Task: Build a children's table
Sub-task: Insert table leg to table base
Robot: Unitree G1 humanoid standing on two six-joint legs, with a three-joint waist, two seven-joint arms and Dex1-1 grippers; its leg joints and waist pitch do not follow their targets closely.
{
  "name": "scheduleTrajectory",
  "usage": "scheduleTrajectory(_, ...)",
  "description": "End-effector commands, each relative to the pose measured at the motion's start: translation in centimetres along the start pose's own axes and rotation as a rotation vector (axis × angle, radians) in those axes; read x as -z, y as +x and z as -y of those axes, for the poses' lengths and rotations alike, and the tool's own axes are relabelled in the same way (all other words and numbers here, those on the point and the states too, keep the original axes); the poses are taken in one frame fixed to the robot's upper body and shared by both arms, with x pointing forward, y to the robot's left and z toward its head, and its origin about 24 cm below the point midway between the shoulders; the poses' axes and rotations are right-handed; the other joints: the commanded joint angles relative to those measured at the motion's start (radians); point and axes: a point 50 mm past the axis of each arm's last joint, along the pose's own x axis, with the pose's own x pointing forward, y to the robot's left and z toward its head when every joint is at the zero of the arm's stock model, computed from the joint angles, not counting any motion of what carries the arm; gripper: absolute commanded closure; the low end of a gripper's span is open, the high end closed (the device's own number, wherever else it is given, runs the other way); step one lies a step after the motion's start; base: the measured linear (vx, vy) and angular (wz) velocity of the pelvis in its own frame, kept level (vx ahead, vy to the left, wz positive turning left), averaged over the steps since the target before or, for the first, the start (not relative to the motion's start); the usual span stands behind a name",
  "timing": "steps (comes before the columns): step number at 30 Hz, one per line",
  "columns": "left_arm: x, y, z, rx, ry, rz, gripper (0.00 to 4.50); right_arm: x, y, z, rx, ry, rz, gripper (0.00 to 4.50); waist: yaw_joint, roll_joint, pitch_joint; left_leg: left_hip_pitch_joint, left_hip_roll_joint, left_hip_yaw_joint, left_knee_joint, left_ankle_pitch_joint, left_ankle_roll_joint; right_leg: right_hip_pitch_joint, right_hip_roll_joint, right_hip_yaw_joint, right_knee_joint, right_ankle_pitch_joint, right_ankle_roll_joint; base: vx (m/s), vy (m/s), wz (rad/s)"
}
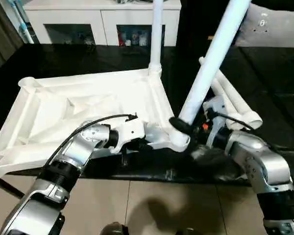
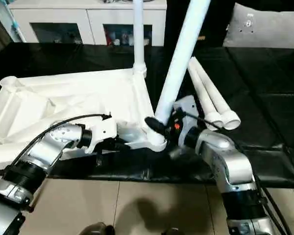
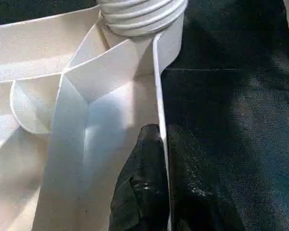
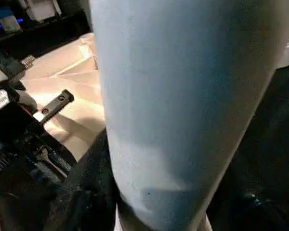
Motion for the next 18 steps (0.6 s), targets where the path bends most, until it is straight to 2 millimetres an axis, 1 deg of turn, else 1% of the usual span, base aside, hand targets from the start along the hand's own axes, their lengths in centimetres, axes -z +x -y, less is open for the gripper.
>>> scheduleTrajectory(1, 0.5, 0.6, 1.1, 0.061, -0.011, 0.035, 4.50, 0.3, 0.0, 0.2, 0.006, -0.015, -0.030, 2.61, -0.001, -0.030, -0.076, 0.012, 0.024, -0.002, -0.066, -0.166, 0.040, 0.040, -0.053, 0.027, -0.077, -0.175, -0.206, 0.000, 0.000, 0.00)
scheduleTrajectory(2, 0.5, 0.5, 1.4, 0.088, 0.005, 0.036, 4.50, 0.5, -0.1, 0.4, 0.012, -0.017, -0.047, 2.61, -0.002, -0.033, -0.074, 0.011, 0.023, -0.002, -0.067, -0.169, 0.042, 0.041, -0.054, 0.026, -0.078, -0.184, -0.207, 0.000, 0.000, 0.00)
scheduleTrajectory(3, 0.5, 0.5, 1.4, 0.094, 0.007, 0.035, 4.50, 0.6, -0.1, 0.4, 0.013, -0.016, -0.050, 2.61, -0.001, -0.032, -0.075, 0.012, 0.023, -0.001, -0.067, -0.171, 0.043, 0.041, -0.055, 0.026, -0.079, -0.191, -0.205, 0.000, 0.000, 0.00)
scheduleTrajectory(5, 0.4, 0.4, 1.6, 0.111, 0.018, 0.038, 4.50, 1.0, -0.1, 0.5, 0.003, -0.015, -0.073, 2.61, -0.003, -0.032, -0.073, 0.012, 0.024, -0.002, -0.069, -0.187, 0.042, 0.039, -0.056, 0.026, -0.083, -0.226, -0.197, 0.000, 0.000, 0.00)
scheduleTrajectory(7, 0.3, 0.3, 1.6, 0.117, 0.022, 0.044, 4.50, 1.3, -0.1, 0.6, -0.003, -0.016, -0.097, 2.61, -0.004, -0.030, -0.071, 0.013, 0.026, -0.003, -0.071, -0.203, 0.035, 0.038, -0.055, 0.026, -0.085, -0.251, -0.191, 0.000, 0.000, 0.00)
scheduleTrajectory(10, 0.2, 0.3, 1.4, 0.115, 0.035, 0.033, 4.50, 1.7, 0.0, 0.3, -0.041, -0.006, -0.128, 2.61, -0.006, -0.032, -0.071, 0.017, 0.027, -0.004, -0.075, -0.234, 0.024, 0.036, -0.054, 0.026, -0.088, -0.268, -0.187, 0.000, 0.000, 0.00)
scheduleTrajectory(13, 0.1, 0.2, 1.3, 0.121, 0.053, 0.026, 4.50, 2.0, 0.0, 0.2, -0.068, -0.025, -0.162, 2.61, -0.005, -0.034, -0.073, 0.017, 0.027, -0.004, -0.075, -0.242, 0.019, 0.036, -0.055, 0.027, -0.088, -0.265, -0.186, 0.000, 0.000, 0.00)
scheduleTrajectory(14, 0.0, 0.2, 1.2, 0.123, 0.059, 0.023, 4.50, 2.1, 0.1, 0.3, -0.069, -0.027, -0.167, 2.61, -0.006, -0.033, -0.073, 0.016, 0.027, -0.004, -0.075, -0.242, 0.017, 0.036, -0.055, 0.027, -0.087, -0.260, -0.188, 0.000, 0.000, 0.00)
scheduleTrajectory(15, 0.0, 0.2, 1.2, 0.123, 0.067, 0.019, 4.50, 2.2, 0.2, 0.4, -0.068, -0.025, -0.169, 2.61, -0.006, -0.032, -0.073, 0.016, 0.027, -0.004, -0.075, -0.242, 0.016, 0.036, -0.055, 0.027, -0.087, -0.255, -0.190, 0.000, 0.000, 0.00)
scheduleTrajectory(18, -0.2, 0.4, 1.0, 0.114, 0.072, 0.020, 4.50, 2.5, 0.4, 0.7, -0.055, 0.004, -0.161, 2.61, -0.006, -0.033, -0.073, 0.017, 0.027, -0.004, -0.075, -0.252, 0.014, 0.035, -0.056, 0.027, -0.088, -0.261, -0.196, 0.000, 0.000, 0.00)
